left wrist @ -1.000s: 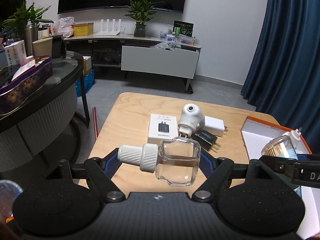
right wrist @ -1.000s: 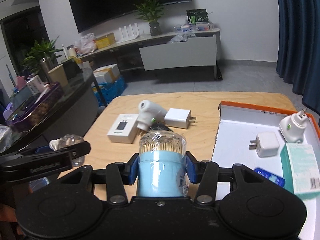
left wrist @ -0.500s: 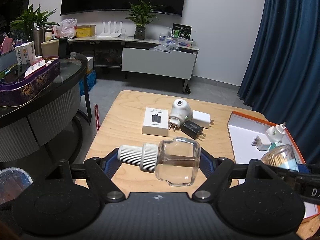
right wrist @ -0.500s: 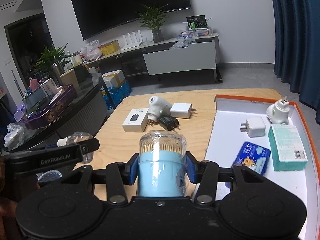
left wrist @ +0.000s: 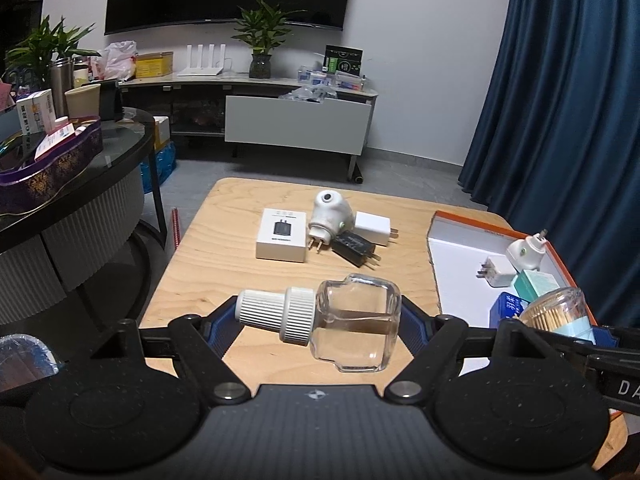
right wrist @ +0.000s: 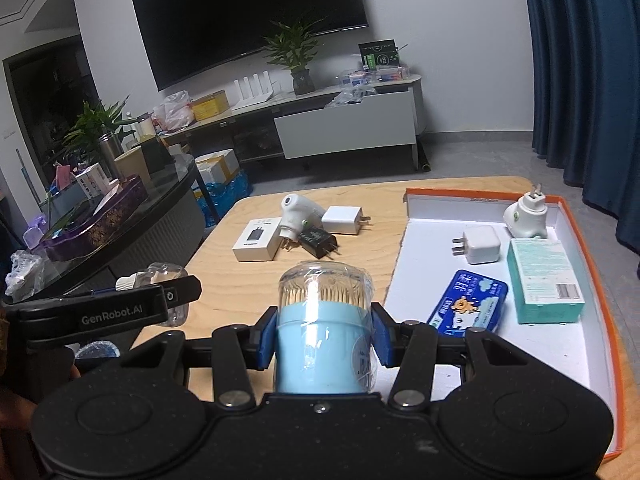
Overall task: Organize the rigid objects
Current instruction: 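Carry the glass bottle and toothpick jar over the open box with both grippers, then lower and release the bottle and toothpick jar into the box from both grippers, then move both grippers back over the table toward the UGREEN box and charger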
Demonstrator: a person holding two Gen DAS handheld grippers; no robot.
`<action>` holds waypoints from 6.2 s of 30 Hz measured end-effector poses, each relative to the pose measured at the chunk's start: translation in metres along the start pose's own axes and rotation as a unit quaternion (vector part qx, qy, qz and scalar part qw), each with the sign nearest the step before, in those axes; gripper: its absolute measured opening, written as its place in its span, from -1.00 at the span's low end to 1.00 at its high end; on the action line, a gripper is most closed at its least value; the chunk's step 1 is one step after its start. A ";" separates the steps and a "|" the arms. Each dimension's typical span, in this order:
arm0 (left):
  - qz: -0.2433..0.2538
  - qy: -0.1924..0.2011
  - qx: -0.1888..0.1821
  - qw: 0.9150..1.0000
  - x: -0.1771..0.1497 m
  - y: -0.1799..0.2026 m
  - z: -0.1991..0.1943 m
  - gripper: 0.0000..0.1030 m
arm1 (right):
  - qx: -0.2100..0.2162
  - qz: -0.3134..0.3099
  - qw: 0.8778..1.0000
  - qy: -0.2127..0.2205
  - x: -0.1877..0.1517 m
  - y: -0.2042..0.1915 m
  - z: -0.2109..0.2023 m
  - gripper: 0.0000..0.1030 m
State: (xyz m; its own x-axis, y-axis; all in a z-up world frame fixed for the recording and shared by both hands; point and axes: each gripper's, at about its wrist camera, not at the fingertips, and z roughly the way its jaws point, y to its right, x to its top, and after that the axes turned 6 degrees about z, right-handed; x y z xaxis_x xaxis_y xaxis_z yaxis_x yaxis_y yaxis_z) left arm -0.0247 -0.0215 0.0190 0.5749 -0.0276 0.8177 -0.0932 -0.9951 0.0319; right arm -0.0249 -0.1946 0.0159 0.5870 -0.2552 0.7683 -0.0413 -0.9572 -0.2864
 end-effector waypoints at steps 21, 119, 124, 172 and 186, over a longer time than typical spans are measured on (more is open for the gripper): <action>0.011 -0.002 -0.017 1.000 0.001 0.014 0.000 0.57 | -0.013 0.011 1.000 0.015 0.000 0.017 -0.008 0.12; 0.108 -0.033 -0.158 0.981 0.020 0.166 0.060 0.57 | -0.121 0.082 0.987 0.061 0.043 0.145 -0.013 0.12; 0.112 -0.039 -0.165 0.979 0.018 0.171 0.065 0.57 | -0.122 0.082 0.988 0.054 0.044 0.147 -0.009 0.12; 0.071 -0.048 -0.089 0.992 0.024 0.106 0.050 1.00 | -0.091 0.049 0.992 0.066 0.042 0.094 -0.021 0.50; 0.020 -0.053 -0.010 0.998 0.028 0.039 0.051 1.00 | -0.036 0.008 0.999 0.029 0.040 0.043 0.013 0.51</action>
State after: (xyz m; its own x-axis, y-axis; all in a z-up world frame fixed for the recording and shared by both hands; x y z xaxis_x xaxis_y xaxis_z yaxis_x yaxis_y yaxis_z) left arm 0.0295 -0.0657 0.0140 0.6534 -0.0786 0.7529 -0.1334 -0.9910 0.0122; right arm 0.0071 -0.2446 0.0269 0.5381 -0.2759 0.7965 -0.1100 -0.9598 -0.2581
